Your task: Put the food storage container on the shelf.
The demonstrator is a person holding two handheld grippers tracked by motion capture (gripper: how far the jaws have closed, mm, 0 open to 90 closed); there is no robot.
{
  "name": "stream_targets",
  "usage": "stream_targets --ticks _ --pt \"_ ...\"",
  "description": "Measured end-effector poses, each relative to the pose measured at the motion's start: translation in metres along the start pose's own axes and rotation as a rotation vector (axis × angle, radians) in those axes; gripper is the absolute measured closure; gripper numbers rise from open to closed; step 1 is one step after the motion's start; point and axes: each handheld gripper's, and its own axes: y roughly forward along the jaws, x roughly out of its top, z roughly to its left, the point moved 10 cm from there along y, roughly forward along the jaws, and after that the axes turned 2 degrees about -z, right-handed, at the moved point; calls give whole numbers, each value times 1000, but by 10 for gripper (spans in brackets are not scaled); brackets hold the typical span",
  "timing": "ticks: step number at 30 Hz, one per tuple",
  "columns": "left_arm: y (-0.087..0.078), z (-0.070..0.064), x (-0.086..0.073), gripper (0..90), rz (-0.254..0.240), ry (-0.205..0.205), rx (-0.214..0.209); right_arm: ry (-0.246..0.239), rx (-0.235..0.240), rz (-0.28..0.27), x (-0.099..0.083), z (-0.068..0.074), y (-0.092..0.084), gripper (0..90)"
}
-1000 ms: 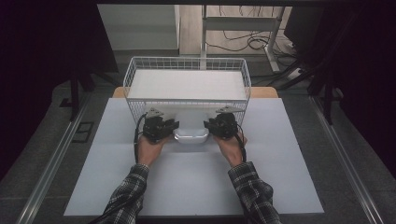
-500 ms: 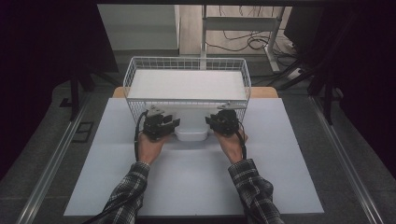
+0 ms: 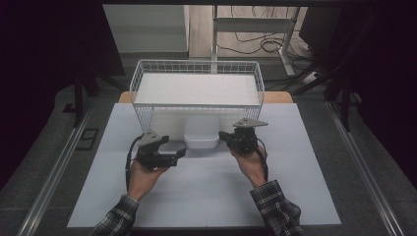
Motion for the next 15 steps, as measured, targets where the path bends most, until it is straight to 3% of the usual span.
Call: stream_targets --ticks 1,2,3,5,9,15 --pt "0 0 0 122 0 0 0 0 0 0 0 0 0 892" --pt "-12 -1 -13 116 -20 -14 12 -11 11 1 -4 6 -3 891" --pt "-12 -1 -13 111 -20 -14 12 -11 11 1 -4 6 -3 891" --pt "-28 -1 -30 92 -6 -7 38 -30 35 9 -8 14 -7 891" --pt "-50 -5 -42 53 -6 33 60 -48 57 19 -15 23 -6 890" --pt "-73 -9 -59 15 -9 99 130 -71 77 44 -24 33 4 890"
